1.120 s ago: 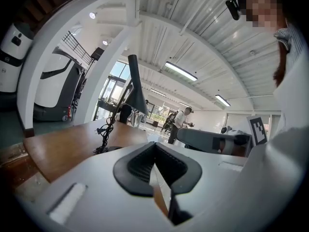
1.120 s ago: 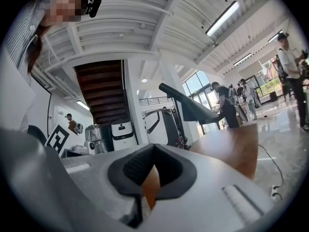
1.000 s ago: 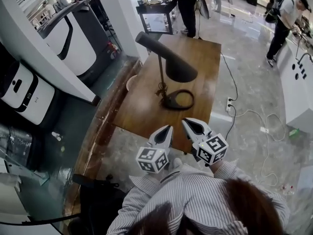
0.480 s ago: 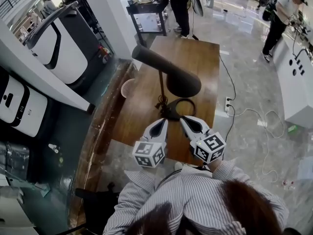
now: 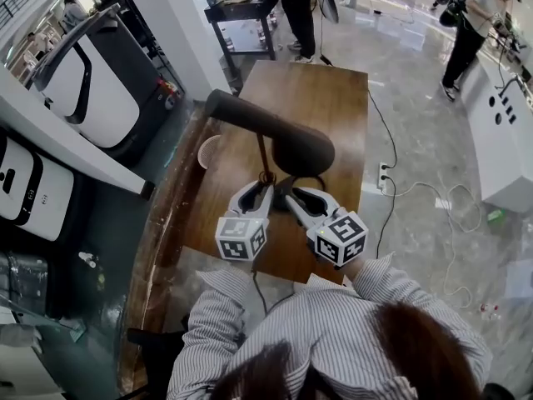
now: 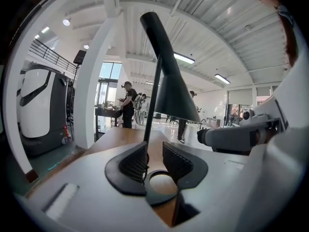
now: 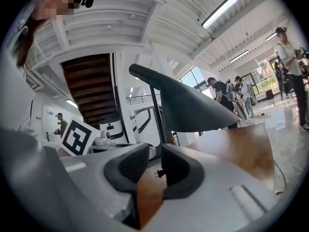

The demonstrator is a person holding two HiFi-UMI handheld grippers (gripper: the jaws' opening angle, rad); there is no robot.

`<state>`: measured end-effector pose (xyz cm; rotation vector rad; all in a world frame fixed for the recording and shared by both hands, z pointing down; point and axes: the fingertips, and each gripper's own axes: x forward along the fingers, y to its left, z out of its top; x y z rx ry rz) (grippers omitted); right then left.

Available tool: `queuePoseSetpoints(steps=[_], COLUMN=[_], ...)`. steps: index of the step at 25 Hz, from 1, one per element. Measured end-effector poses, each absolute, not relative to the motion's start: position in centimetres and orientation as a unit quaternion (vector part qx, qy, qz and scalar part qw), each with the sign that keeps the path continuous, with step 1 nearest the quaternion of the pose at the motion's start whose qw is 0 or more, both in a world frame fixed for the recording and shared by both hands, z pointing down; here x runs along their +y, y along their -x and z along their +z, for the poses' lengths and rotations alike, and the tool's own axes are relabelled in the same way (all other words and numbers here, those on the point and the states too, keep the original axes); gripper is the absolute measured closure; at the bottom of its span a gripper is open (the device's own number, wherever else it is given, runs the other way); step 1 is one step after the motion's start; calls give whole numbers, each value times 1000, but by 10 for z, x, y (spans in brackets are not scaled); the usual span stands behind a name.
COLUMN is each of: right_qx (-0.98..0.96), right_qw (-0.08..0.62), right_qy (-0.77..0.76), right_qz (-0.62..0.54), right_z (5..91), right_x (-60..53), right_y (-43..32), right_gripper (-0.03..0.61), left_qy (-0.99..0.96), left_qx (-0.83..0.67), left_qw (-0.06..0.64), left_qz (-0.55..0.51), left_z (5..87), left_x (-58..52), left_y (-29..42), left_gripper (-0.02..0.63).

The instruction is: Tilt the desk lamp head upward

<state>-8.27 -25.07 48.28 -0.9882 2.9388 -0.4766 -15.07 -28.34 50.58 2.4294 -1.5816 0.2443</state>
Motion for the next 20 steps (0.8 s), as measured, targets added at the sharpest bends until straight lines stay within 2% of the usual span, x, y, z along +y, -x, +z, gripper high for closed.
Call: queuePoseSetpoints(steps=[3, 14, 17, 20], right_qx=[935, 929, 923, 919], right_qw=[4, 51, 67, 76], right_qy=[316, 326, 338, 345], right_qz=[-163, -169, -175, -176], right_z=[486, 472, 473, 474], right_x=[-258, -285, -290, -292], right_y=[83, 85, 84, 83], right_gripper=[506, 506, 506, 508], left_qy=[-827, -835, -837, -841], left_qx=[-543, -532, -527, -521], left_qw=[117, 114, 117, 113], left_qz=[87, 84, 87, 92], left_z=[510, 511, 516, 518], left_x=[-299, -338, -340, -340], left_y=[154, 150, 147, 142], left_gripper=[482, 476, 482, 522])
